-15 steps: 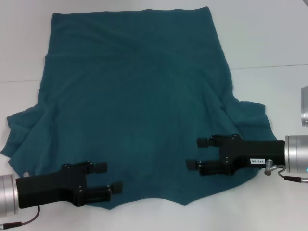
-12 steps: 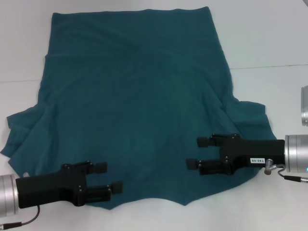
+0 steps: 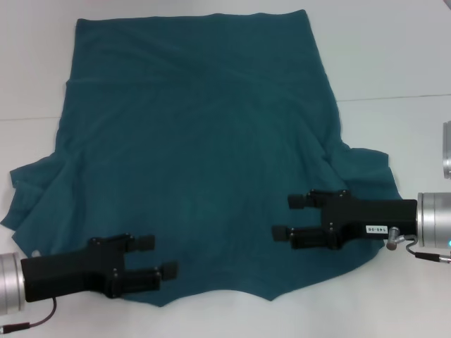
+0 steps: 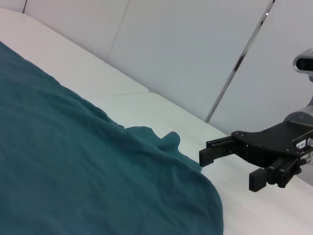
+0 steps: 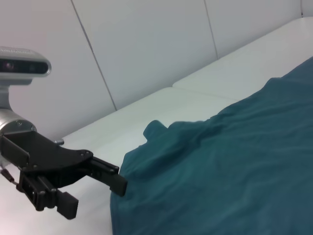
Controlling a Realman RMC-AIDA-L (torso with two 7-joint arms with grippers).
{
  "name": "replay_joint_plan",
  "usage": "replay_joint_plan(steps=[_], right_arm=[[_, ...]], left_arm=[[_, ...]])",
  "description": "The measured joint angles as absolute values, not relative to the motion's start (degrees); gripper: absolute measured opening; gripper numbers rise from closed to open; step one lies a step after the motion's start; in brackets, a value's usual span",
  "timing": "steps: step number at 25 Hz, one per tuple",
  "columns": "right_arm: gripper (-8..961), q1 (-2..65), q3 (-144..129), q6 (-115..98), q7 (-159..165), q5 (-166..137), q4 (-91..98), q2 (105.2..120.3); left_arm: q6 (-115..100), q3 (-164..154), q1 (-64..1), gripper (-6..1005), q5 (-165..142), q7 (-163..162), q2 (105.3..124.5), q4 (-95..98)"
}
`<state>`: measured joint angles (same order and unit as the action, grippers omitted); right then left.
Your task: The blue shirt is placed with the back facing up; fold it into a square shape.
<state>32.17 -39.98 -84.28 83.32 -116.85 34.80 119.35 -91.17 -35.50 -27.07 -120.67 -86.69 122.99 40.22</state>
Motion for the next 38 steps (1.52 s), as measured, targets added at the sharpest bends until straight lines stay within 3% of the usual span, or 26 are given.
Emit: replay_joint_plan(steps=[17,38], right_arm=[[915,32.1,-39.99,-84.17,83.98,-112.4,33.03,119.48],[915,32.35,-39.95,-83.63,87.62,-110.98,32.98,119.53]], left_arm=[[-81.1,-21.08,-26.31,859,-120.39,-90.19,121.12,40.35],[-57.16,-21.27,-28.41,845,-121.04,-91.58,121.21,39.85]])
